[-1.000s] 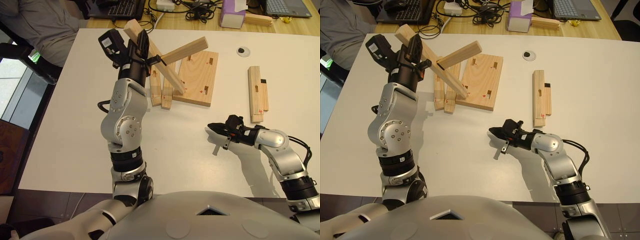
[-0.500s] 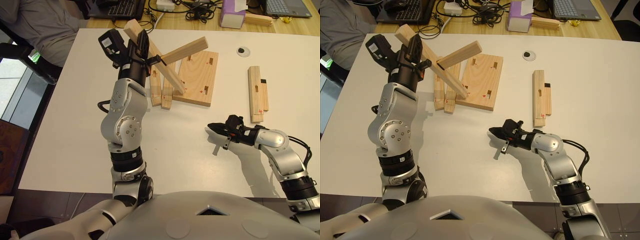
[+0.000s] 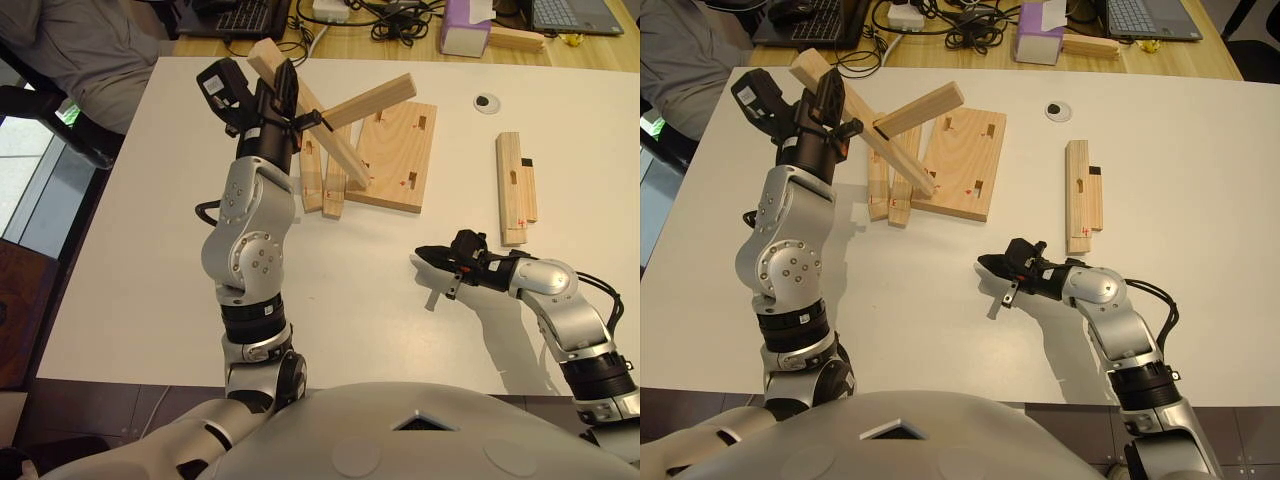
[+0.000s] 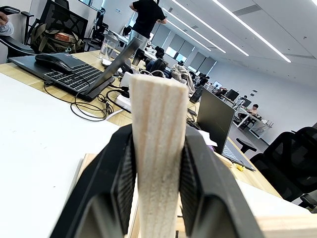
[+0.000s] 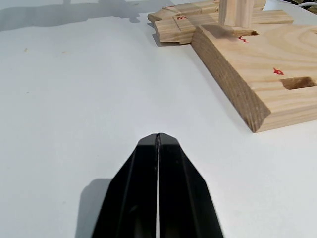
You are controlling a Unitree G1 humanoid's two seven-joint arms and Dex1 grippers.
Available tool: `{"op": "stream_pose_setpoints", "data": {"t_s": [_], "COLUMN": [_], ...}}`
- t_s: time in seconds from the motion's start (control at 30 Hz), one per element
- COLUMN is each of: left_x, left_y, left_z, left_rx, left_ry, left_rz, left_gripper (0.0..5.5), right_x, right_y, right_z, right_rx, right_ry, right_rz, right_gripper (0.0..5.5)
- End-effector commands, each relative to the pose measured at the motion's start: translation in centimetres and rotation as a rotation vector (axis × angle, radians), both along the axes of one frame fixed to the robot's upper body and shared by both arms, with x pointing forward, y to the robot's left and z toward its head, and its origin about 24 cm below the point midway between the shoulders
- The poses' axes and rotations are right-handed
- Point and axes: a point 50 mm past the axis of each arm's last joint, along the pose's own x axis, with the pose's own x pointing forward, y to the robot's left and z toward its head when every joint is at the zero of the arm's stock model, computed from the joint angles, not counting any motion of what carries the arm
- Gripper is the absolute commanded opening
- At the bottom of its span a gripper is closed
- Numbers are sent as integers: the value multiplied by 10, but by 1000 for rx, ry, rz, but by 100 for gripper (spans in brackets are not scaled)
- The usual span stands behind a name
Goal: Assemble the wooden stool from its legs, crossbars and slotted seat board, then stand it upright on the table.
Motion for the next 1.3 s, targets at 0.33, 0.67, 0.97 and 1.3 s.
{"op": "stream_pose_setpoints", "data": {"t_s": [0.33,0.67,0.97,1.3], "left_x": [0,46,37,14], "left_y": [-2,-38,-32,-41], "left_z": [-1,20,9,-2], "left_rx": [-13,157,266,278], "left_ry": [3,-256,-243,-129], "left_rz": [-1,-47,-39,-98], "left_gripper": [103,102,102,102], "right_x": [1,45,46,45], "right_y": [-1,-35,-38,-43], "right_z": [3,58,59,58], "right_rx": [0,280,273,260], "right_ry": [-3,-328,-333,-330], "right_rz": [-3,-638,-647,-659], "right_gripper": [0,0,0,0]}}
